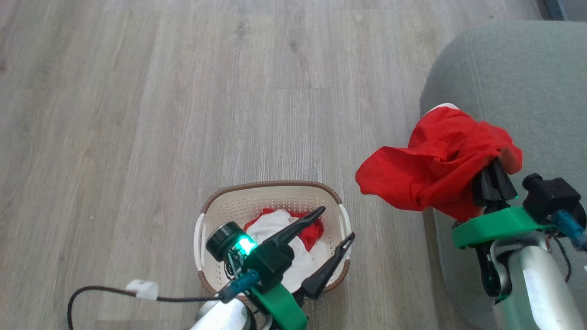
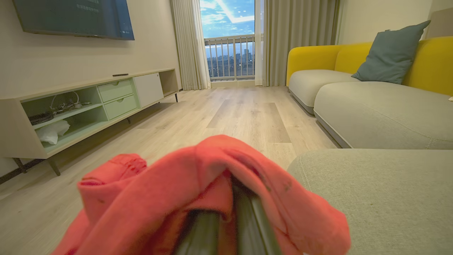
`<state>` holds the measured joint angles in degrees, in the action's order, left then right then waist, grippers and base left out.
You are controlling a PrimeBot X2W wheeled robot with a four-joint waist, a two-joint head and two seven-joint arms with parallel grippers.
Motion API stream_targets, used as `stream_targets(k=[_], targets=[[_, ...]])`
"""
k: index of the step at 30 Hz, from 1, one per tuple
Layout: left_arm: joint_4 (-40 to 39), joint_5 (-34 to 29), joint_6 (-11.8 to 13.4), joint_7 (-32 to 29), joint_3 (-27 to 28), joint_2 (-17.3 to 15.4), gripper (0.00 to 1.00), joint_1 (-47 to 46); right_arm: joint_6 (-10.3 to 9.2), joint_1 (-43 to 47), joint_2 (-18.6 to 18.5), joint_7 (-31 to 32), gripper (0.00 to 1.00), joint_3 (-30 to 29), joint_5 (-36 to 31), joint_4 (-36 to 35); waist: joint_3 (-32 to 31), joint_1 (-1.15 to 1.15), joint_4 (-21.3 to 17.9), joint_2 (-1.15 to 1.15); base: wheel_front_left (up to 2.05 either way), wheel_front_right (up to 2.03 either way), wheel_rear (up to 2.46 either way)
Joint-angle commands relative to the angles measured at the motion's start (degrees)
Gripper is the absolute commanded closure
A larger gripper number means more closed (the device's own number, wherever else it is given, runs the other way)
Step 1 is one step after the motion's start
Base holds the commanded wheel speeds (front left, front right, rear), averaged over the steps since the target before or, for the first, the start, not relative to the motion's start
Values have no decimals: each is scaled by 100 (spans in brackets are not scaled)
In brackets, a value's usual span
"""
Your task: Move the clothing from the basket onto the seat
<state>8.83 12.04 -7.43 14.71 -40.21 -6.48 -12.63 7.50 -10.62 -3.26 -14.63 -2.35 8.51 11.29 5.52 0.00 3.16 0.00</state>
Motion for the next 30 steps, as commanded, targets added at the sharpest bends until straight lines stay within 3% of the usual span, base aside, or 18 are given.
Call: stream_targets(k=[1,10,22,30], targets=[[-146,11,-5,29,259,2,0,-53,-1,-161,38,-37,100,110,25,-210,13,0,-48,0,0,0,0],[-204,-60,-5,29,270,11,0,-59,-1,-197,38,-37,100,-60,-97,-359,171,0,-652,0,0,0,0],[-333,-178,-5,29,164,-63,0,-191,-1,-166,38,-37,100,-287,-72,-656,502,0,-1873,0,0,0,0],[-387,-243,-5,29,29,-131,0,-283,-1,-47,38,-37,100,-434,86,-737,674,0,-2374,0,0,0,0]])
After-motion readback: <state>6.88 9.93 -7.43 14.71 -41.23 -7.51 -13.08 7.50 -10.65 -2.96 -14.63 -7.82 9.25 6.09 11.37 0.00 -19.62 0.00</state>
